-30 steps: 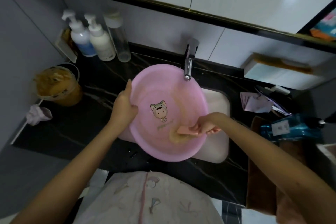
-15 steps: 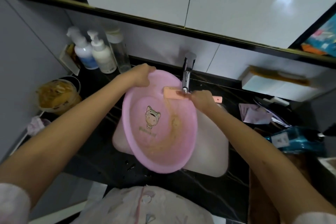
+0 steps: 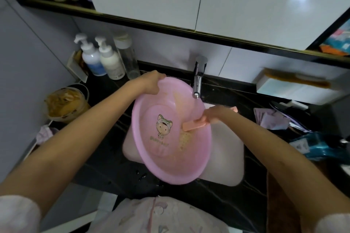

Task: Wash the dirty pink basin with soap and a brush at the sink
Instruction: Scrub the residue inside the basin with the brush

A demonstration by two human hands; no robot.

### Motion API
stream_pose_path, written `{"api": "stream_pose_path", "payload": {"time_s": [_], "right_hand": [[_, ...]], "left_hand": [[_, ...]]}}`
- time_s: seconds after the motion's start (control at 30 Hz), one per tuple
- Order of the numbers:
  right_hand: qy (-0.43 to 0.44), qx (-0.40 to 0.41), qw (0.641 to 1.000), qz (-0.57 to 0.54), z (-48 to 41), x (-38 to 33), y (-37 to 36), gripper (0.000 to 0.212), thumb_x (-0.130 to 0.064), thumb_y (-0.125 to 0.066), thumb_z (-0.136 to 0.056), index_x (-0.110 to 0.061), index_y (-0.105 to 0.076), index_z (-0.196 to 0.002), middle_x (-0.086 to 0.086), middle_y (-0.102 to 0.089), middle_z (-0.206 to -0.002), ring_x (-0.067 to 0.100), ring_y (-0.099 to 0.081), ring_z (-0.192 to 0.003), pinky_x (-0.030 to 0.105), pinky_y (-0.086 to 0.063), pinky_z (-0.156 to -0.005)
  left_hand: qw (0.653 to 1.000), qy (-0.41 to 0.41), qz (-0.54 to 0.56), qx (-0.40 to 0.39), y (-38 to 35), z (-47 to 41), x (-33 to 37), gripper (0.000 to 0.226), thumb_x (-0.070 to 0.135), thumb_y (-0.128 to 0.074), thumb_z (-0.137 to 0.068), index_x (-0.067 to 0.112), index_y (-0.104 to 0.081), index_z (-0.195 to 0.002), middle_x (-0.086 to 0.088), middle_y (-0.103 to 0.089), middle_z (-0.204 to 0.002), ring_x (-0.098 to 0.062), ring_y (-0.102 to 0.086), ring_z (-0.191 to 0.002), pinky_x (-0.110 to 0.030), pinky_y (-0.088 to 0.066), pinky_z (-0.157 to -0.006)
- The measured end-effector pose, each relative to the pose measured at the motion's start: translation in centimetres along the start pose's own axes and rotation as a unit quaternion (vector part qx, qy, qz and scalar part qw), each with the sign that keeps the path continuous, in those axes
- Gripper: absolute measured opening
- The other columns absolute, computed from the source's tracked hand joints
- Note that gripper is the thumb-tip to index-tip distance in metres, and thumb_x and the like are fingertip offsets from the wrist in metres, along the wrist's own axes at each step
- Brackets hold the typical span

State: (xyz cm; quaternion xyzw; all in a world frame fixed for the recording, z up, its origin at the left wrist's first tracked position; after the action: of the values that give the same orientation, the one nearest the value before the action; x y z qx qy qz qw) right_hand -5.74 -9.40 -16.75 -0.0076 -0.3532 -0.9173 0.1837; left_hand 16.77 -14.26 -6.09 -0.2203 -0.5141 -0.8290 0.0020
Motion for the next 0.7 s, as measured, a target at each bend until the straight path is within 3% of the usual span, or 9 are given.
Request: {"api": "stream_pose_path", "payload": {"time_s": [0.07,0.17,0.23,0.33,0.43,0.5,0.57,0.6,0.7], "right_hand": [[0.012,0.063,0.998,0.021,-0.3,0.4,0.9,0.03,-0.041,-0.04,-0.099,-0.033,-0.051,-0.127,-0.001,-0.058,-0.089,0.018,-0.058,-0.081,0.027,-0.046,-0.07],[-0.001,0.24,0.966,0.093,0.3,1.6,2.4,0.061,-0.013,-0.037,-0.099,-0.047,-0.017,-0.145,0.001,-0.055,-0.087,0.021,-0.06,-0.076,0.031,-0.038,-0.056],[0.018,0.203,0.974,0.094,0.8,1.6,0.8,0.06,-0.015,-0.036,-0.1,-0.048,-0.017,-0.145,0.004,-0.057,-0.093,0.021,-0.06,-0.077,0.027,-0.037,-0.055],[0.036,0.03,0.999,0.016,1.1,0.6,-2.1,0.042,-0.046,-0.033,-0.098,-0.036,-0.047,-0.136,0.003,-0.061,-0.099,0.016,-0.052,-0.077,0.022,-0.034,-0.062],[0.024,0.121,0.991,0.053,0.5,1.1,-0.4,0.043,-0.031,-0.035,-0.101,-0.044,-0.032,-0.142,0.001,-0.055,-0.085,0.015,-0.051,-0.072,0.022,-0.033,-0.055],[-0.003,0.232,0.969,0.08,0.7,1.6,1.0,0.064,-0.012,-0.037,-0.099,-0.052,-0.015,-0.143,-0.001,-0.042,-0.071,0.016,-0.049,-0.067,0.027,-0.035,-0.051],[-0.013,0.188,0.981,0.041,0.0,2.5,0.0,0.062,-0.014,-0.036,-0.099,-0.053,-0.018,-0.143,-0.002,-0.052,-0.078,0.017,-0.054,-0.074,0.027,-0.04,-0.058],[-0.009,0.12,0.993,-0.004,-0.6,2.9,-1.3,0.054,-0.023,-0.037,-0.099,-0.052,-0.024,-0.142,0.0,-0.061,-0.097,0.019,-0.058,-0.086,0.027,-0.043,-0.067],[0.032,-0.083,0.991,-0.103,0.0,2.8,-4.6,0.046,-0.03,-0.048,-0.094,-0.048,-0.04,-0.136,-0.005,-0.049,-0.139,0.023,-0.049,-0.123,0.036,-0.039,-0.1]], "left_hand": [[1.0,0.003,-0.007,-0.003,-0.5,0.0,-0.2,0.053,-0.006,-0.05,-0.078,0.009,-0.052,-0.129,-0.016,-0.06,-0.118,-0.031,-0.058,-0.105,-0.035,-0.05,-0.085],[1.0,0.011,-0.012,0.008,-0.5,-0.1,-0.3,0.059,-0.005,-0.051,-0.08,0.011,-0.045,-0.137,-0.015,-0.056,-0.126,-0.032,-0.054,-0.113,-0.033,-0.047,-0.09],[1.0,0.006,-0.013,0.014,-0.4,-0.3,-0.4,0.058,-0.005,-0.051,-0.08,0.011,-0.046,-0.136,-0.016,-0.055,-0.127,-0.032,-0.054,-0.113,-0.037,-0.048,-0.093],[0.999,-0.001,-0.027,0.017,-0.4,-0.4,-0.1,0.056,-0.004,-0.05,-0.08,0.01,-0.046,-0.135,-0.017,-0.055,-0.127,-0.034,-0.054,-0.113,-0.041,-0.048,-0.093],[0.999,0.001,-0.045,0.024,-0.5,-0.4,0.3,0.057,-0.003,-0.05,-0.081,0.008,-0.045,-0.136,-0.018,-0.053,-0.128,-0.036,-0.053,-0.114,-0.04,-0.047,-0.094],[0.998,0.006,-0.051,0.024,-0.5,-0.3,0.4,0.057,-0.004,-0.049,-0.081,0.008,-0.043,-0.137,-0.019,-0.052,-0.13,-0.036,-0.051,-0.117,-0.041,-0.046,-0.096],[0.998,0.012,-0.05,0.021,-0.6,-0.3,0.1,0.059,-0.004,-0.049,-0.081,0.01,-0.043,-0.138,-0.017,-0.052,-0.131,-0.035,-0.051,-0.118,-0.042,-0.045,-0.096],[0.998,0.014,-0.049,0.021,-0.6,-0.3,0.0,0.059,-0.004,-0.049,-0.081,0.011,-0.043,-0.138,-0.017,-0.052,-0.131,-0.035,-0.051,-0.118,-0.042,-0.045,-0.097],[0.998,0.017,-0.05,0.026,-0.7,-0.4,-0.2,0.061,-0.003,-0.049,-0.081,0.014,-0.041,-0.139,-0.015,-0.052,-0.132,-0.034,-0.052,-0.117,-0.041,-0.046,-0.096]]}}
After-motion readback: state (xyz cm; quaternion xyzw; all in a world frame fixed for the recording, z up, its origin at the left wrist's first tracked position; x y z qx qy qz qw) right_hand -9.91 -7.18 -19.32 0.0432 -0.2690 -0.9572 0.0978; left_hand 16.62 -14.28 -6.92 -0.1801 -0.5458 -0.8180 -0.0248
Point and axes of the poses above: each hand's wrist, its own z-axis away from the middle knuckle, its own y-axis out of the back of the hand, x = y × z, the point moved 3 cm from there along -z, towards the middle knuckle
